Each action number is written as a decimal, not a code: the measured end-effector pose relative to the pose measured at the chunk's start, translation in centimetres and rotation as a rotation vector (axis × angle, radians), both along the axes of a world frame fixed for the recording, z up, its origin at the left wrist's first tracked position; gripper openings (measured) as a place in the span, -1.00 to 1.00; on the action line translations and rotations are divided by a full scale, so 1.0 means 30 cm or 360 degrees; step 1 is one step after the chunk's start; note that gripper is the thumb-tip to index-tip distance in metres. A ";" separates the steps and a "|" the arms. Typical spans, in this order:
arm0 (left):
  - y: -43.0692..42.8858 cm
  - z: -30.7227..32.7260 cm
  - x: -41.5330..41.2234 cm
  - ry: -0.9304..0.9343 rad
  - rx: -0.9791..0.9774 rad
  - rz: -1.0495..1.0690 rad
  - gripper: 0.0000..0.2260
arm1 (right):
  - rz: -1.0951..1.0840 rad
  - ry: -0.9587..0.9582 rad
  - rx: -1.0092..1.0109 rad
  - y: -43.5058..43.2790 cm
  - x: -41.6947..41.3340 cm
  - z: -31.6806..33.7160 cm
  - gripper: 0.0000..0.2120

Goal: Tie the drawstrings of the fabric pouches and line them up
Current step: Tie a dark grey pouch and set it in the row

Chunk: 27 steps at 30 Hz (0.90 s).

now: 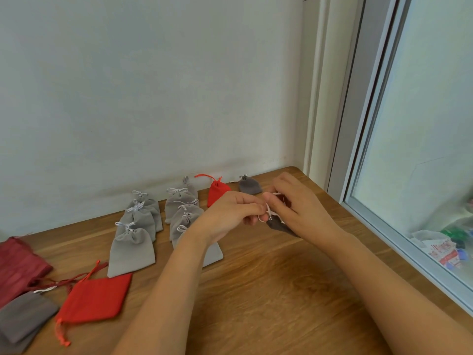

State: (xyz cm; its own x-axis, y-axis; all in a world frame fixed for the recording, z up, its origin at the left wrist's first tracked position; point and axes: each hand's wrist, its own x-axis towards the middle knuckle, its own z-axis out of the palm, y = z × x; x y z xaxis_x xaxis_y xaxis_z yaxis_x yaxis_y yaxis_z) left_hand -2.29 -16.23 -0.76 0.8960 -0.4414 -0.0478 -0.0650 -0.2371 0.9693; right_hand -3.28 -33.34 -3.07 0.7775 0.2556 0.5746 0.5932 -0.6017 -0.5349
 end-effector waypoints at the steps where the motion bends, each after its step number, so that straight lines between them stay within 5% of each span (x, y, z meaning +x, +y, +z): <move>1: -0.001 0.002 -0.004 -0.0003 0.0008 -0.0040 -0.91 | -0.0008 0.0026 0.0027 -0.001 0.002 -0.001 -0.84; 9: 0.003 -0.014 0.021 -0.0123 -0.0034 0.0283 -0.87 | 0.0089 0.0481 0.0550 0.005 -0.004 0.020 -0.86; 14: -0.005 -0.015 0.020 -0.0155 -0.0052 0.0364 -0.88 | -0.0050 0.0370 0.0396 0.002 -0.008 0.019 -0.87; 20: -0.010 -0.021 0.022 -0.0096 -0.0068 0.0395 -0.87 | -0.0232 0.0139 -0.0212 -0.003 0.008 0.013 -0.82; 27: 0.003 -0.030 0.033 0.0405 -0.0223 0.0279 -0.98 | -0.0195 0.0089 -0.0030 0.016 -0.006 0.009 -0.89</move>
